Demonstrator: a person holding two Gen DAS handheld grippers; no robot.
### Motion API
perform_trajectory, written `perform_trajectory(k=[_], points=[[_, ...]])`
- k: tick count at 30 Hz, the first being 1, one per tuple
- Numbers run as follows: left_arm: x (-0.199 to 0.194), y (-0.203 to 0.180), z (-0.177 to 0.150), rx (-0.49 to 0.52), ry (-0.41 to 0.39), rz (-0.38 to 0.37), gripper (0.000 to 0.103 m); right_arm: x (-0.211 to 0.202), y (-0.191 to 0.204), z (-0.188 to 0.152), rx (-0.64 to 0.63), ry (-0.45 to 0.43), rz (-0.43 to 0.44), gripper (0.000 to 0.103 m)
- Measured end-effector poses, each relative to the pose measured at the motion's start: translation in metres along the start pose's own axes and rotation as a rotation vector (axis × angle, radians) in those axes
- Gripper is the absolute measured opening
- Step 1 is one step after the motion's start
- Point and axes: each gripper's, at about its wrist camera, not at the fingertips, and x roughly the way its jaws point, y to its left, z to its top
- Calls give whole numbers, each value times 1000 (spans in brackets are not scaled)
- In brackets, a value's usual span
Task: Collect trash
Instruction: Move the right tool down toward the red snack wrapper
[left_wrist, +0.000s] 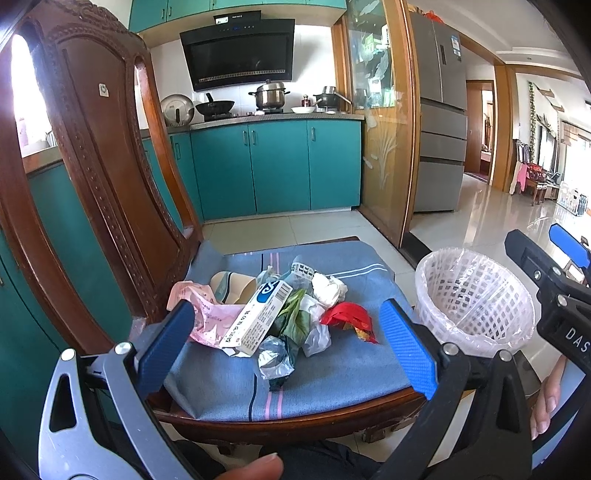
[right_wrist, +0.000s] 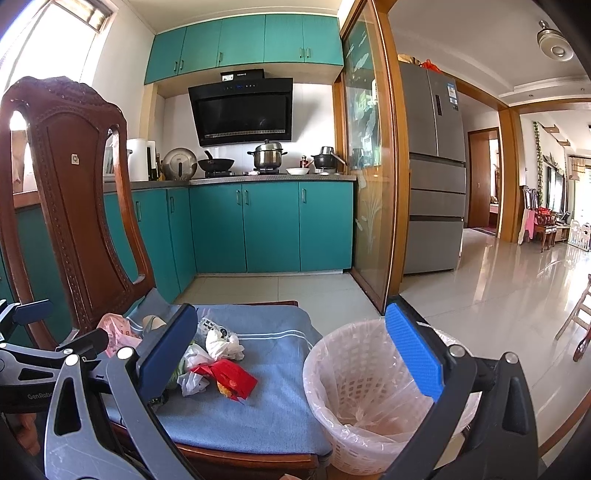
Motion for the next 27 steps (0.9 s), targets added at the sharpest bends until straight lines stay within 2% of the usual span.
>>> perform_trajectory(k=[8,15,18,22,27], points=[[15,6,-5,-16,58,27,100,10,-2,-5,12,32,4,100],[31,8,-11,-26,116,12,100,23,3,-15,-19,45,16,100],[39,9,-14,-25,139,15,100,36,9,-21,-45,101,32,100],[54,15,-18,-32,177,28,100,48,12,-24,-59,134,38,100],[71,41,-31,-105,241,51,100,73,18,-26,-92,205,97,100]])
